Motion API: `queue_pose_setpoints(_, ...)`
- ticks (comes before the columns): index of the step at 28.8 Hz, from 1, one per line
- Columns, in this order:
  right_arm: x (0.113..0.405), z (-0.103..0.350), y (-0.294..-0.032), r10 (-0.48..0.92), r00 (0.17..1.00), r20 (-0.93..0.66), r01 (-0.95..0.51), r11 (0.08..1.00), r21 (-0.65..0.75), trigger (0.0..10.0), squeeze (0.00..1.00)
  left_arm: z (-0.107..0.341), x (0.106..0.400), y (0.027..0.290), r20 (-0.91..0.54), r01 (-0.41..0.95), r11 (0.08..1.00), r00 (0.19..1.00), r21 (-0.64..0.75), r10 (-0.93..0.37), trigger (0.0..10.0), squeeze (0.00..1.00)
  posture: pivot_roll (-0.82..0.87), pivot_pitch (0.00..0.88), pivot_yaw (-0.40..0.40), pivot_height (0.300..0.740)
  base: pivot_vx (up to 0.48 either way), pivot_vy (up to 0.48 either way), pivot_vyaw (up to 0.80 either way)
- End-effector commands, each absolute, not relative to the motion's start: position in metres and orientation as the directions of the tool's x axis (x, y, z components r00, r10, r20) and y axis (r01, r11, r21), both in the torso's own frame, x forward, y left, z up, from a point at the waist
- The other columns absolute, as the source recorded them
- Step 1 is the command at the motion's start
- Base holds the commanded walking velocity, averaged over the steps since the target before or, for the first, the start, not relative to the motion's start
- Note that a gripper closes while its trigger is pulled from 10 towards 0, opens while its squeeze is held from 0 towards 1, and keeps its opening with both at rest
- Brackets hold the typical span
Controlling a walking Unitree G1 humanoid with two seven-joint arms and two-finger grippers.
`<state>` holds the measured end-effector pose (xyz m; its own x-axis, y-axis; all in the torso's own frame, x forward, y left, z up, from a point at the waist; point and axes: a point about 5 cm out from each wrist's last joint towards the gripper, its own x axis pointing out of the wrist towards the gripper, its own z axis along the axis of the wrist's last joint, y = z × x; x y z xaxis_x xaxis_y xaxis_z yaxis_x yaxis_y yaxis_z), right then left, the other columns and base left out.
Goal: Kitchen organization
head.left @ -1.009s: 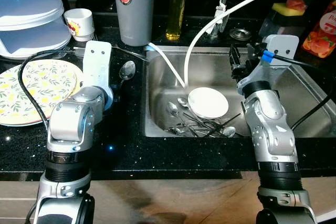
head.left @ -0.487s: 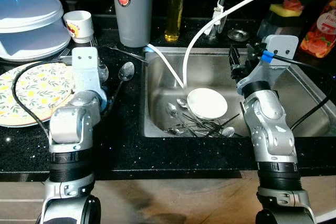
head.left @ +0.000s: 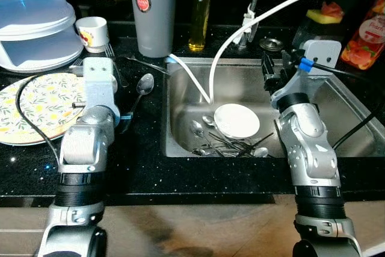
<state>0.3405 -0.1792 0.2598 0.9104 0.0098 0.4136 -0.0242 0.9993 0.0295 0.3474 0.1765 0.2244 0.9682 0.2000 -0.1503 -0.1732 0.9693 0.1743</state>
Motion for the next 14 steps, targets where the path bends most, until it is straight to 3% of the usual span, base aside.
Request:
queue_pose_setpoints(1,0.342,0.260,-0.179,0.012,0.913,0.409,-0.029,0.999,0.034,10.0,0.00,0.257,0.344,0.167,0.039,-0.116,0.984,0.993,0.138,0.111,10.0,0.74,0.11,0.047,-0.038,0.740,0.000,0.000,0.00)
queue_pose_setpoints(2,0.342,0.261,-0.180,0.011,0.912,0.411,-0.028,0.999,0.036,10.0,0.00,0.279,0.339,0.160,0.166,-0.067,0.991,0.985,0.117,0.047,10.0,0.66,0.11,0.047,-0.038,0.740,0.000,0.000,0.00)
queue_pose_setpoints(3,0.342,0.261,-0.180,0.011,0.912,0.411,-0.028,0.999,0.036,10.0,0.00,0.279,0.339,0.160,0.166,-0.067,0.991,0.985,0.117,0.047,10.0,0.66,0.11,0.047,-0.038,0.740,0.000,0.000,0.00)
queue_pose_setpoints(4,0.341,0.261,-0.180,0.009,0.911,0.411,-0.026,0.999,0.036,10.0,0.00,0.287,0.337,0.151,0.225,-0.019,0.990,0.974,0.140,-0.014,10.0,0.00,0.11,0.047,-0.038,0.740,0.000,0.000,0.00)
queue_pose_setpoints(9,0.342,0.261,-0.180,0.007,0.910,0.414,-0.024,0.999,0.036,10.0,0.00,0.280,0.342,0.132,0.200,0.105,0.987,0.971,0.123,-0.128,10.0,0.00,0.10,0.034,-0.035,0.740,0.000,0.000,0.00)
queue_pose_setpoints(11,0.342,0.263,-0.181,0.005,0.908,0.419,-0.021,0.999,0.034,10.0,0.00,0.266,0.346,0.112,0.118,0.233,0.962,0.961,0.143,-0.250,10.0,0.00,0.10,0.030,-0.034,0.740,0.000,0.000,0.00)
queue_pose_setpoints(14,0.341,0.264,-0.182,0.002,0.907,0.421,-0.017,0.999,0.031,10.0,0.00,0.252,0.356,0.120,0.017,0.138,0.963,0.989,0.232,-0.146,10.0,0.00,0.09,0.030,-0.024,0.740,0.000,0.000,0.00)
